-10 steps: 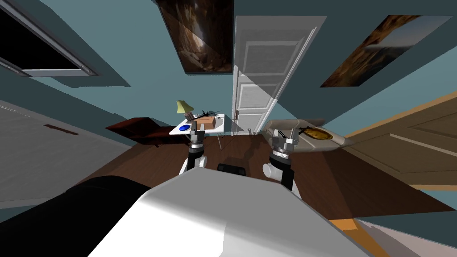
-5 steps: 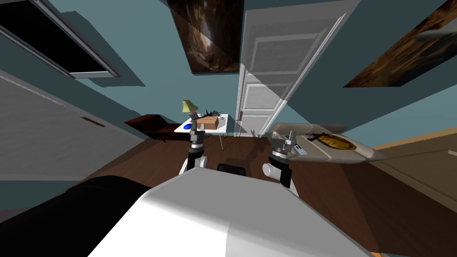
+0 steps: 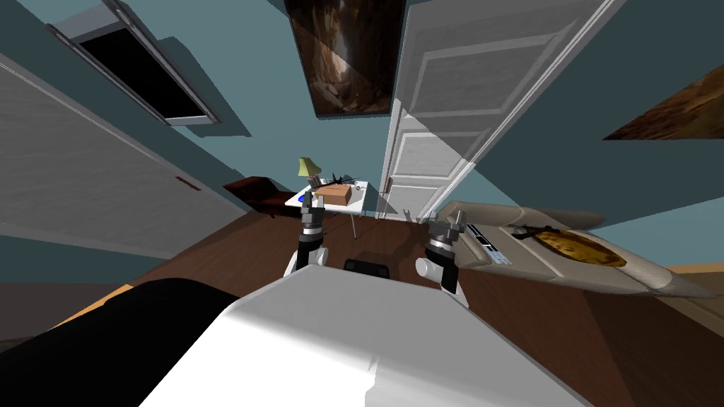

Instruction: Pull the door open

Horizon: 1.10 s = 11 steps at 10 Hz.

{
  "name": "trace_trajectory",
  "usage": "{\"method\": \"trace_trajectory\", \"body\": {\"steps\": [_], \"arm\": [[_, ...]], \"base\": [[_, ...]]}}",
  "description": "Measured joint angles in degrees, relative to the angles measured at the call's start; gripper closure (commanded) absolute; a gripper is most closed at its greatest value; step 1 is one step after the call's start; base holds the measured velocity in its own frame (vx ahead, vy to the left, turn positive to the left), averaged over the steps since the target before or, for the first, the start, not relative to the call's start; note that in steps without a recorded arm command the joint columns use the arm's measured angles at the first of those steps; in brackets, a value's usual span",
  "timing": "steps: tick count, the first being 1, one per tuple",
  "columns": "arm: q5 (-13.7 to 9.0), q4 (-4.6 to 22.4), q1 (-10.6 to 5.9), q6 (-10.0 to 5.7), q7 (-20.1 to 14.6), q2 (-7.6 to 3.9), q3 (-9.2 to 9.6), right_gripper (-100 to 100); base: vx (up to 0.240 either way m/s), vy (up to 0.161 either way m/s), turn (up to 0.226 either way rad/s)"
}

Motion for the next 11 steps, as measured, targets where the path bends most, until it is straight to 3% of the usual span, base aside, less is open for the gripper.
{"method": "trace_trajectory", "body": {"steps": [11], "arm": [[-7.9, 16.2, -4.94, -3.42, -12.5, -1.43, -3.84, -100]], "base": [[0.073, -0.059, 0.207]]}}
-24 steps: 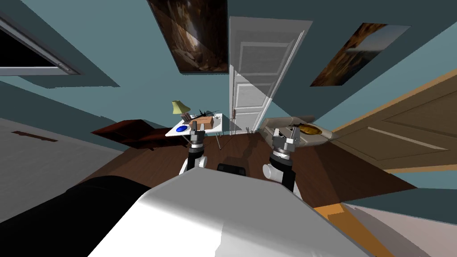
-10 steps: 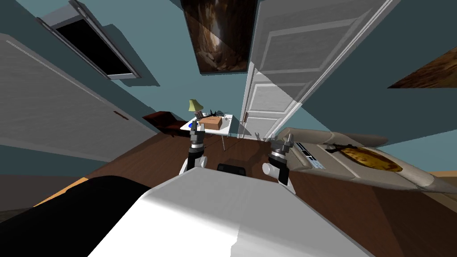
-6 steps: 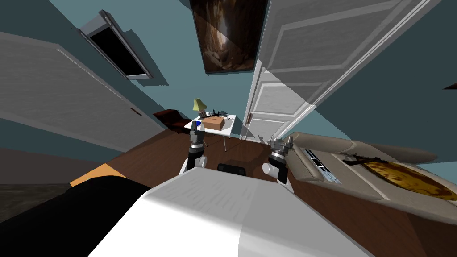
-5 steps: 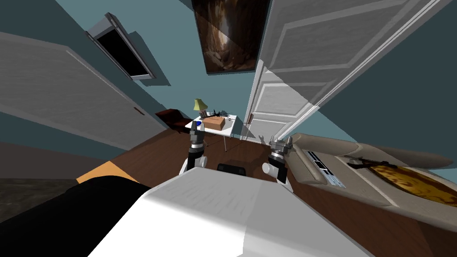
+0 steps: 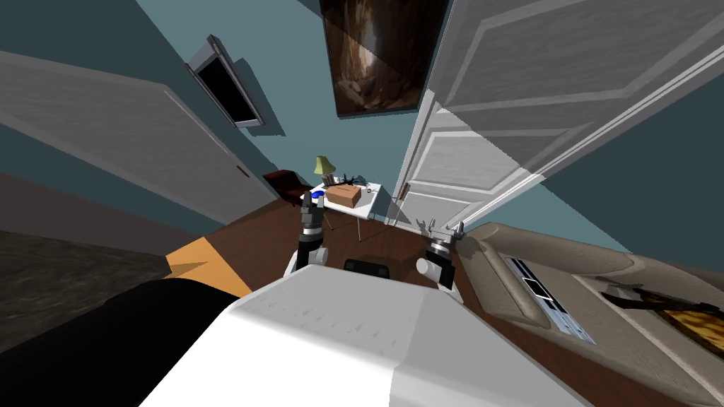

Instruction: Pull the door open

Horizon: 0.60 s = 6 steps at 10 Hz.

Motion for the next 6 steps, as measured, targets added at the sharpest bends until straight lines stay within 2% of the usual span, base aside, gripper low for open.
{"method": "trace_trajectory", "body": {"steps": [3, 5, 6], "arm": [[-2.1, 4.5, -1.31, -1.08, -3.4, -0.01, -0.89, -100], [-3.7, 7.8, -2.33, -1.86, -6.0, -0.40, -1.67, -100], [-4.5, 8.7, -2.61, -1.82, -7.0, -0.43, -2.10, -100]], "base": [[0.065, -0.069, 0.206], [0.063, -0.078, 0.225], [0.060, -0.067, 0.177]]}}
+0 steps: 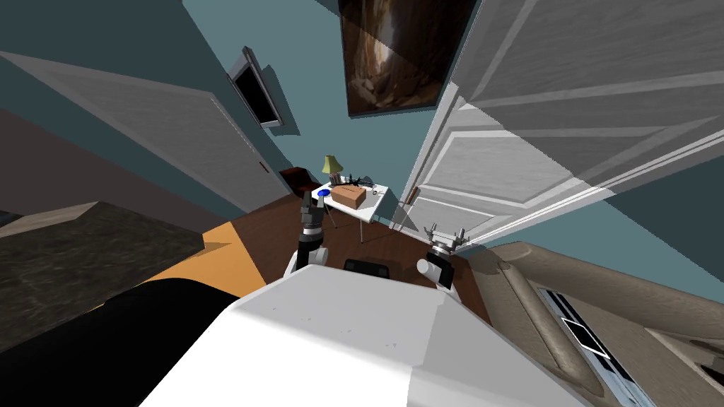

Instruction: Pull the door open

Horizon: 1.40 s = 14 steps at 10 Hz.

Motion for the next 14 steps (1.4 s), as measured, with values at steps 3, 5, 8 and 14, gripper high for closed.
{"method": "trace_trajectory", "body": {"steps": [3, 5, 8, 14], "arm": [[-2.2, 4.3, -1.19, -0.82, -3.5, -0.27, -1.06, -100], [-3.6, 7.8, -2.41, -1.78, -5.9, -0.42, -1.67, -100], [-5.8, 11.3, -3.65, -2.17, -8.7, -0.22, -2.78, -100], [-9.2, 18.8, -5.92, -3.95, -14.5, -0.83, -4.39, -100]], "base": [[0.068, -0.074, 0.196], [0.059, -0.085, 0.225], [0.050, -0.067, 0.154], [0.046, -0.067, 0.202]]}}
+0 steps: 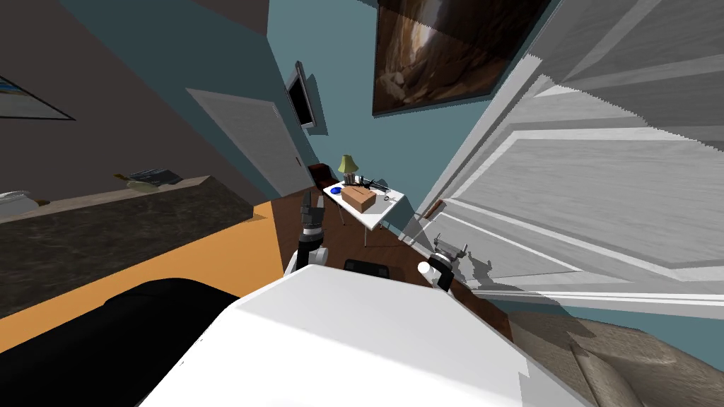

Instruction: Pull the door open

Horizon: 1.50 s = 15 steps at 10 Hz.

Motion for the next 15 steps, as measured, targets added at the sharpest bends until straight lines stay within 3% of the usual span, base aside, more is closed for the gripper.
{"method": "trace_trajectory", "body": {"steps": [13, 15], "arm": [[-7.7, 15.9, -5.11, -3.20, -12.2, -0.87, -3.68, -100], [-8.9, 19.5, -6.26, -4.07, -14.7, -1.31, -4.22, -100]], "base": [[0.048, -0.076, 0.187], [0.077, -0.091, 0.229]]}}
